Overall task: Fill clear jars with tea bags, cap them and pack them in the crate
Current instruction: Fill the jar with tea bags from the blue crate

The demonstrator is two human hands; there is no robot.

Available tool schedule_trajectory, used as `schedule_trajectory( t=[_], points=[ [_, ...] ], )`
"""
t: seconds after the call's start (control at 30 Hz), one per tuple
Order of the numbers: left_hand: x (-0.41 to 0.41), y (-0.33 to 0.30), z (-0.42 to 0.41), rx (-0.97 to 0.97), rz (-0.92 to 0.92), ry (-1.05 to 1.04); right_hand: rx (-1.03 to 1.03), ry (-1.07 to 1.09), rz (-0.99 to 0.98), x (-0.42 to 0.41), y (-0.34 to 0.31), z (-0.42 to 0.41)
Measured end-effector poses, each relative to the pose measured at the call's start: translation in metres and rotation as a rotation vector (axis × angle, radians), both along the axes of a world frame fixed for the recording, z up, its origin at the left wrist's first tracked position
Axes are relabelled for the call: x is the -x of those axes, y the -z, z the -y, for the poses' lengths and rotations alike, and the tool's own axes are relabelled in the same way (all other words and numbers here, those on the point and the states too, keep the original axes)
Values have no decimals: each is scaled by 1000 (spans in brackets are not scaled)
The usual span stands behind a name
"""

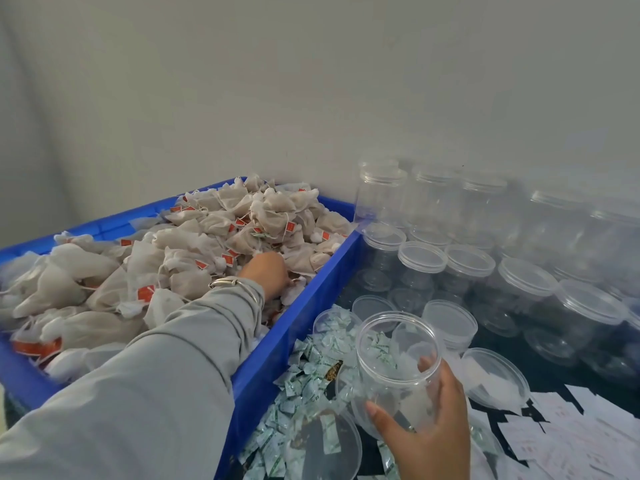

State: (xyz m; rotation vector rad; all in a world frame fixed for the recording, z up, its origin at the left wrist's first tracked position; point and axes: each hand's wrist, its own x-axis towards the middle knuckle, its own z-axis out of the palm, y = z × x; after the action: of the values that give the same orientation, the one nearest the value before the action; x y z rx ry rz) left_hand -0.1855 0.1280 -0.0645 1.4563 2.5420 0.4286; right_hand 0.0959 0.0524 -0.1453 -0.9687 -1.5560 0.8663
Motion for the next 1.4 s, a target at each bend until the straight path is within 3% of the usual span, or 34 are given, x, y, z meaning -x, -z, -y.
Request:
schedule_trajectory(
  t=[0.23, 0.33, 0.43, 0.6, 0.8, 0.93, 1.0, 1.17, 1.4],
  points=[
    [-7, -26, 14, -236, 33, -92, 3, -17, 31, -4, 3, -3],
    [-14, -36, 15, -463, 596, -112, 6, -32, 47, -6, 2, -4],
    [-32, -49, 19, -584, 1079, 68, 26, -40, 79, -7, -1, -2],
    [-66, -68, 34, -453, 1492, 515, -1, -37, 94, -7, -6, -1],
    [-94, -69, 55, -119, 1533, 714, 13, -51, 46, -6, -10, 2],
    [-100, -65, 58, 19, 1289, 787, -60, -26, 86, -4, -8, 2],
    [-101, -64, 58, 40, 1253, 812, -87, -9, 87, -4, -7, 2],
    [-101, -66, 58, -18, 1413, 812, -46, 6, 53, -3, -6, 4],
    [-82, -70, 49, -280, 1413, 529, -7, -40, 67, -7, 1, 2]
  ],
)
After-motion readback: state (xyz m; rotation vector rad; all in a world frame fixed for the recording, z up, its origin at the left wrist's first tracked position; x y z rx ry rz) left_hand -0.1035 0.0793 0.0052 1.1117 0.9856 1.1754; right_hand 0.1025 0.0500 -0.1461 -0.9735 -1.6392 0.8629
